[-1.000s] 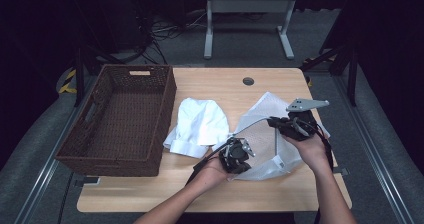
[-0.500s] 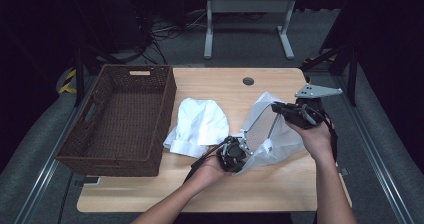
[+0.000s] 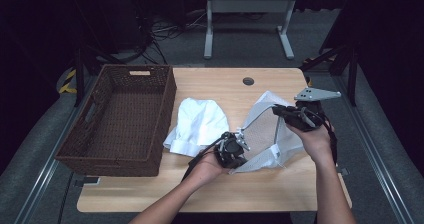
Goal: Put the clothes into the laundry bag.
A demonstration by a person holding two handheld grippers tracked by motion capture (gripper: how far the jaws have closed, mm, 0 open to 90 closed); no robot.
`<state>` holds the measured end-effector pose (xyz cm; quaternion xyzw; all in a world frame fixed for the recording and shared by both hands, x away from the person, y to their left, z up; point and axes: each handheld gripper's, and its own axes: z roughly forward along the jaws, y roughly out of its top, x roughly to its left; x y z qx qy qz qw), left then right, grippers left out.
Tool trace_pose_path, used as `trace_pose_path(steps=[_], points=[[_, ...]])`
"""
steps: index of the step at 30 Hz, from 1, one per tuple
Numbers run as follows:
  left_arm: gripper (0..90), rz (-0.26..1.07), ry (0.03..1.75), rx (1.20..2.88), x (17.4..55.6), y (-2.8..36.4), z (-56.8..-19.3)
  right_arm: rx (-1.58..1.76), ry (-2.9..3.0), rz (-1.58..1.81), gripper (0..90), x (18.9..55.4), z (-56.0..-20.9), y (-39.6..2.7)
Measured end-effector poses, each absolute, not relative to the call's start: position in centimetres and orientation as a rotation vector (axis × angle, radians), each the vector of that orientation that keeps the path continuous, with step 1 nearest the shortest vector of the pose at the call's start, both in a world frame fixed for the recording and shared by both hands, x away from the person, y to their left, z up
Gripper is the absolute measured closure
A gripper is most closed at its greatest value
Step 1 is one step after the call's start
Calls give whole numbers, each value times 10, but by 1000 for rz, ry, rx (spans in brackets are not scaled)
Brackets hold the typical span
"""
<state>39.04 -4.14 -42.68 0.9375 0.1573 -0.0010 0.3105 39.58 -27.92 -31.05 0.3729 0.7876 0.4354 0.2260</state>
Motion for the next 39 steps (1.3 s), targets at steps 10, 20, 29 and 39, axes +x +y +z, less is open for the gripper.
trace_pose_path(steps=[10, 20, 29, 39], points=[[899, 82, 609, 2408, 421, -6, -413, 1065, 2170, 1172, 870, 394, -315, -285], [899, 120, 665, 2440, 450, -23, -423, 1064, 2198, 1123, 869, 391, -316, -278], [836, 64, 668, 2385, 448, -14, -416, 1063, 2206, 1122, 869, 395, -320, -282], [679, 120, 705, 2374, 427, 24, -393, 1061, 2208, 1115, 869, 396, -322, -284]])
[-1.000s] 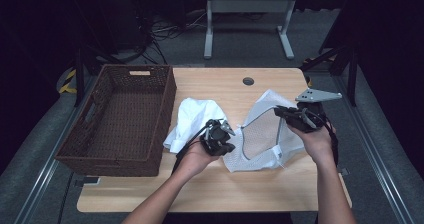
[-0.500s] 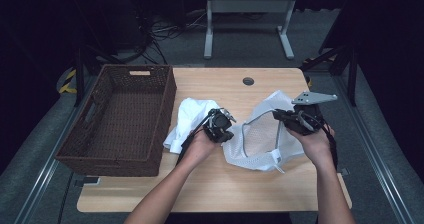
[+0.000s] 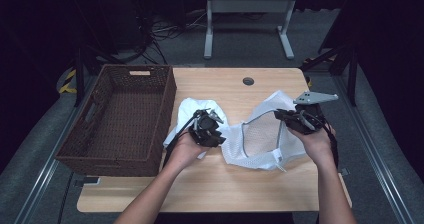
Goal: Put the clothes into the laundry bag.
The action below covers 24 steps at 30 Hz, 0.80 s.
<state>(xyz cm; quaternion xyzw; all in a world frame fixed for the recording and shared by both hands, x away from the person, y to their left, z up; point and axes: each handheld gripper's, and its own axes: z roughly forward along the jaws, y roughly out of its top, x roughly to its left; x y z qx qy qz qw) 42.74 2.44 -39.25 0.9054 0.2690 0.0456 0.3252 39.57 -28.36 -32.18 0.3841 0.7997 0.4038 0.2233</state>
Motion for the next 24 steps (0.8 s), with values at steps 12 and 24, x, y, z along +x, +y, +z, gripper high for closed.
trace_pose_path(steps=[12, 24], points=[[458, 287, 897, 2310, 440, 64, -378, 1057, 2220, 1110, 868, 396, -325, -287], [208, 390, 1020, 2320, 454, 65, -388, 1050, 2239, 1096, 868, 396, -327, -283]])
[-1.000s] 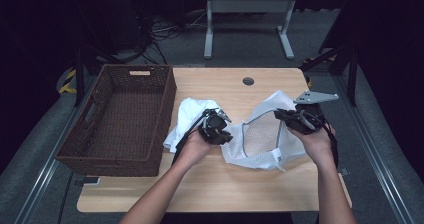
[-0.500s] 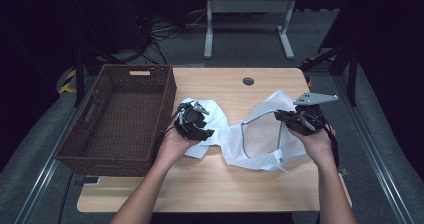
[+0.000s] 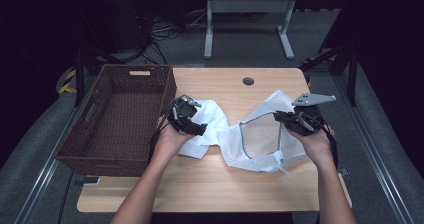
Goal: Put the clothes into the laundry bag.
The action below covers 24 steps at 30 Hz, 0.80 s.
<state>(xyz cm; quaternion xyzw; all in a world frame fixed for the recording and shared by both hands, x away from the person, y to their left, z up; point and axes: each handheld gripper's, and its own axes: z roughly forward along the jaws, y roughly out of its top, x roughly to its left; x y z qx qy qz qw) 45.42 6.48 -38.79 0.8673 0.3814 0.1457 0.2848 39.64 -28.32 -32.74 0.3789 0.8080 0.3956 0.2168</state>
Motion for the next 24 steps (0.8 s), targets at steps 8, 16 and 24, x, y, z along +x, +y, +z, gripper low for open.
trace_pose_path(steps=[8, 16, 24], points=[[168, 409, 1094, 2361, 468, 62, -407, 1054, 2249, 1091, 868, 397, -329, -284], [139, 384, 1143, 2413, 481, 57, -429, 1050, 2265, 1083, 868, 398, -332, -282], [151, 277, 1132, 2429, 485, 54, -443, 1055, 2266, 1080, 868, 398, -333, -283]])
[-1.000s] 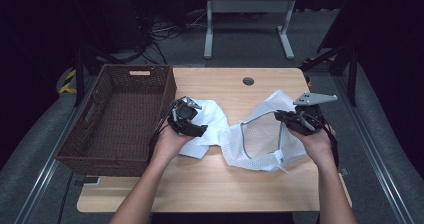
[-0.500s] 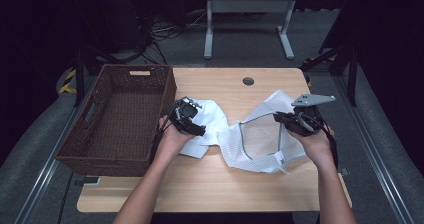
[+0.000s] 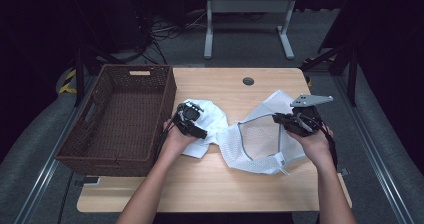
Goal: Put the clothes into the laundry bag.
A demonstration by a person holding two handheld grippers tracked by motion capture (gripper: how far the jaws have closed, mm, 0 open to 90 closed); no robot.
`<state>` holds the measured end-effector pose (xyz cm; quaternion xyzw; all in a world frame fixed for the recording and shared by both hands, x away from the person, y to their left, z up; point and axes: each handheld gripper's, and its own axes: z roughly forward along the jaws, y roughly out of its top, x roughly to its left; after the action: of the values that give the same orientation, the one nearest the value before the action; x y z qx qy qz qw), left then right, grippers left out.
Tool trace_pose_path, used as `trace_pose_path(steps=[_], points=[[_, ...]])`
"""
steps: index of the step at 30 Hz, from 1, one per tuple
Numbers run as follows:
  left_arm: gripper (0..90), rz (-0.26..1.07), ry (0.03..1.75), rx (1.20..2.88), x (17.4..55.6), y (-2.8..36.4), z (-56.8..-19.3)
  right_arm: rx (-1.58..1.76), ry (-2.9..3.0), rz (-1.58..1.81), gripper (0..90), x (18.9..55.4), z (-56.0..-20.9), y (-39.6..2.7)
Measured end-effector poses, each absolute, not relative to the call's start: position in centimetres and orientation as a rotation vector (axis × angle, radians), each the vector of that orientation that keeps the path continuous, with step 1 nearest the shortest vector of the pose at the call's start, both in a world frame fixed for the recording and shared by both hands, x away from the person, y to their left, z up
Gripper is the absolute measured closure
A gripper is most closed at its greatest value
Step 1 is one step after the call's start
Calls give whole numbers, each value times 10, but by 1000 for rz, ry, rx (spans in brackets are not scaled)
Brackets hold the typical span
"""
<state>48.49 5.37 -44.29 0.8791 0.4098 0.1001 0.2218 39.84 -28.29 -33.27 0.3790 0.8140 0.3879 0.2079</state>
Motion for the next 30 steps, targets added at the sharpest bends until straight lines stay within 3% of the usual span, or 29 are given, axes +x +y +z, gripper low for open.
trace_pose_path(steps=[9, 14, 19, 30], points=[[157, 207, 996, 2450, 474, 30, -441, 1056, 2268, 1074, 868, 398, -333, -283], [172, 243, 995, 2385, 473, 42, -423, 1059, 2272, 1073, 868, 398, -334, -284], [117, 319, 1059, 2383, 475, 50, -422, 1058, 2270, 1074, 868, 398, -334, -284], [4, 250, 1104, 2418, 482, 46, -445, 1059, 2273, 1065, 868, 398, -334, -284]])
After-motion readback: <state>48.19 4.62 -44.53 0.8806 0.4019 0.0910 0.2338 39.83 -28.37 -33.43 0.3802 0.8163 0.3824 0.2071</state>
